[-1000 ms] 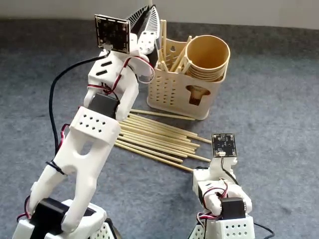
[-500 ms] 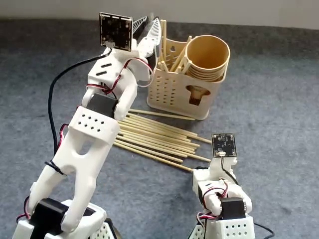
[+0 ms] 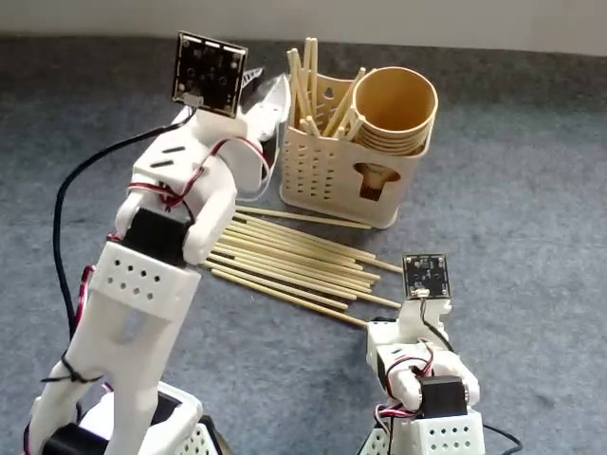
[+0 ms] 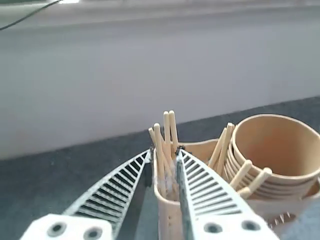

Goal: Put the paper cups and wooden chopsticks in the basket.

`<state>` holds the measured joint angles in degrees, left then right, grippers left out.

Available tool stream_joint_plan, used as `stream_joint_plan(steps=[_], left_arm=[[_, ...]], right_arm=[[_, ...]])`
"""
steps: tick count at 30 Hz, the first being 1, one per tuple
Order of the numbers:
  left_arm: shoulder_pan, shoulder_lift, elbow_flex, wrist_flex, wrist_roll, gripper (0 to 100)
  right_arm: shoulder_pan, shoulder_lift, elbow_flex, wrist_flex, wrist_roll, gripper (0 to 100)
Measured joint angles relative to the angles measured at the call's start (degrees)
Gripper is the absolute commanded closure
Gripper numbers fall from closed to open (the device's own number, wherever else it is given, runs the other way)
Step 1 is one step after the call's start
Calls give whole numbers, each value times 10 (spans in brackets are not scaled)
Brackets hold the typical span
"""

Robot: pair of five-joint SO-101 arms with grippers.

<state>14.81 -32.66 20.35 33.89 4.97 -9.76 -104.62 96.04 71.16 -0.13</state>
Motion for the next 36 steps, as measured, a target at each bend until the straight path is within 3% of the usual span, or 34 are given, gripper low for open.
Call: stream_joint_plan(steps=[11, 17, 30, 36], left_arm=[[3, -33, -1, 206, -1, 905], [52, -34, 14, 299, -37, 905], [135, -34, 171, 321, -190, 905], [135, -34, 238, 321, -226, 905]], right_arm=[[0, 0, 0, 0, 0, 994], [0, 0, 0, 0, 0, 994], [0, 0, 0, 0, 0, 994], [0, 0, 0, 0, 0, 994]])
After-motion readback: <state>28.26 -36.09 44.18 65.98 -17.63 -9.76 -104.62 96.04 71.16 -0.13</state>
